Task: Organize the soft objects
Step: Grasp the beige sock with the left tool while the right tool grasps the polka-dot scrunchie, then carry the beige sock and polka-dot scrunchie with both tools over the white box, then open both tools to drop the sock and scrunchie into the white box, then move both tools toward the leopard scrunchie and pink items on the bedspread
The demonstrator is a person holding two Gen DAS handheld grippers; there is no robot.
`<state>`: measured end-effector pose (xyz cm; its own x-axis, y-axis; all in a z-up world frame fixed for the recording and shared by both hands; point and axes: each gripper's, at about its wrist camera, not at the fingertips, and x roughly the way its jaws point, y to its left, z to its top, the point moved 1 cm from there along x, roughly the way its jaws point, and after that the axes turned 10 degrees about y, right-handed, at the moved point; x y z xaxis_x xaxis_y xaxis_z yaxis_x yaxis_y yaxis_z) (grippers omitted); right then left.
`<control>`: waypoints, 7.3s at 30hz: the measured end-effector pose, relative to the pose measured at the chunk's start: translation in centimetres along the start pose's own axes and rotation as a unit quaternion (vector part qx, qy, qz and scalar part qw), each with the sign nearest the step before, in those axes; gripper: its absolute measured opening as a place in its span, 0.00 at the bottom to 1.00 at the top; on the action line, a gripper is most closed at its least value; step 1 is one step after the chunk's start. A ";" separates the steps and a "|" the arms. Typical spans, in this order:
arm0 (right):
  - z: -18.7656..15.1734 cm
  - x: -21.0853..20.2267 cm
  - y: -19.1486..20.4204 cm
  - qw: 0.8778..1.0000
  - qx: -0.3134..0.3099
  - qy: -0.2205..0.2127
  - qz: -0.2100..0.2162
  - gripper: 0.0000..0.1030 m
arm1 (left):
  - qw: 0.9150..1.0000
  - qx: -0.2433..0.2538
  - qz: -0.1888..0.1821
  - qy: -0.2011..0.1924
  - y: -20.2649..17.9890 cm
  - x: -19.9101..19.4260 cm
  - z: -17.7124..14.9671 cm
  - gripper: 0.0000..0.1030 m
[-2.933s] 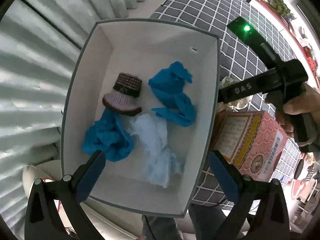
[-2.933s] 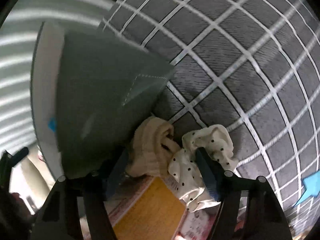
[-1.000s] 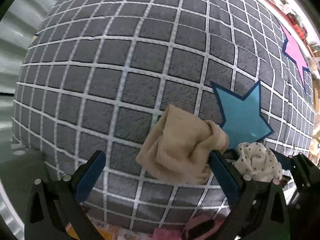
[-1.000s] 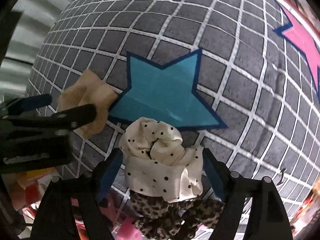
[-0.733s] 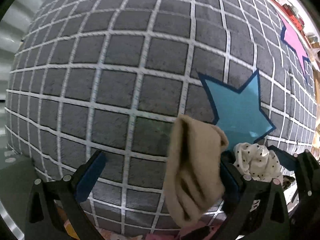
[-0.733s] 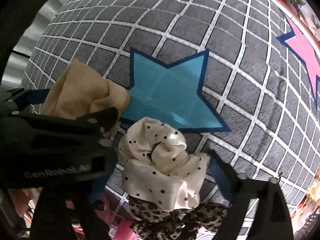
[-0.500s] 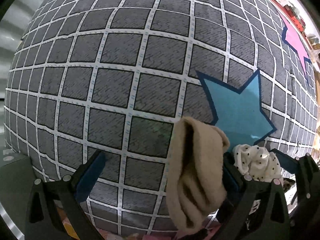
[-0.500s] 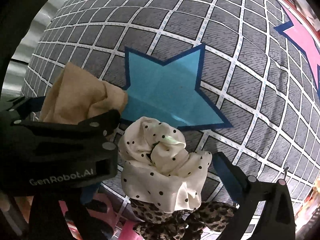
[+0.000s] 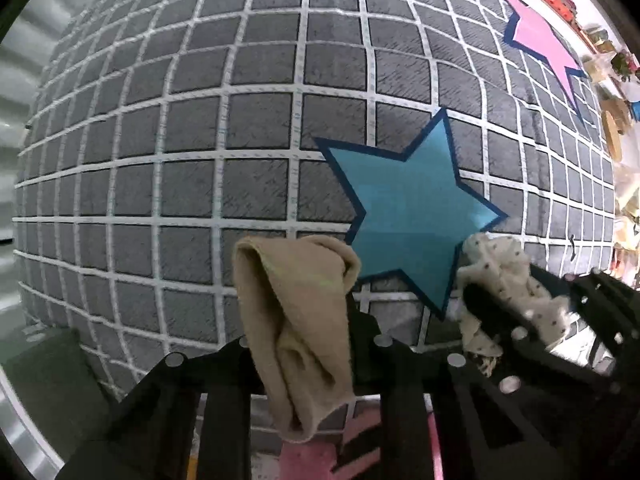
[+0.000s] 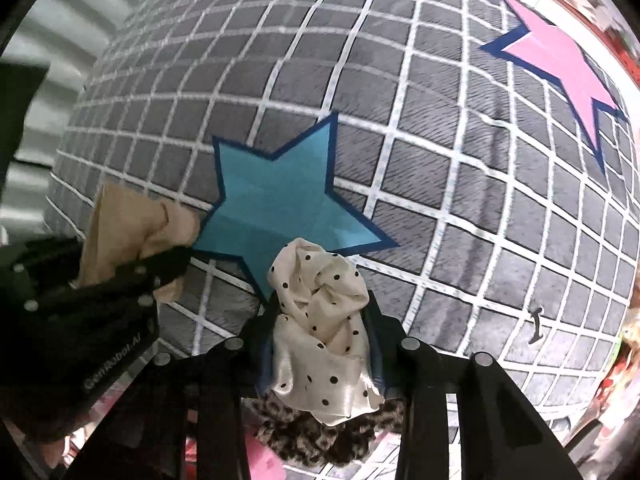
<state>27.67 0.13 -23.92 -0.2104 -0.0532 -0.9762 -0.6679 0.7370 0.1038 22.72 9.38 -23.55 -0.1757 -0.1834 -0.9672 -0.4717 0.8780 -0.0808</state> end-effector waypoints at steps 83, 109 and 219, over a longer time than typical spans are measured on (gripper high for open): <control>-21.6 -9.9 31.8 0.996 -0.059 -0.034 0.050 0.38 | 0.988 -0.002 0.010 -0.153 28.5 -10.8 -36.9 0.23; -19.2 -8.2 38.9 0.989 -0.140 -0.006 0.049 0.38 | 0.992 -0.057 -0.019 -0.113 32.4 -7.6 -38.3 0.23; -14.7 -9.6 9.0 0.984 0.163 -0.030 0.071 0.99 | 0.990 0.060 -0.024 -0.128 17.6 -13.8 -28.4 1.00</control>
<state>13.22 -2.65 -10.79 -0.2354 0.0989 -0.9669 -0.3686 0.9114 0.1830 -7.74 14.81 -4.75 0.0754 -0.1218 -0.9897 -0.3658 0.9200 -0.1411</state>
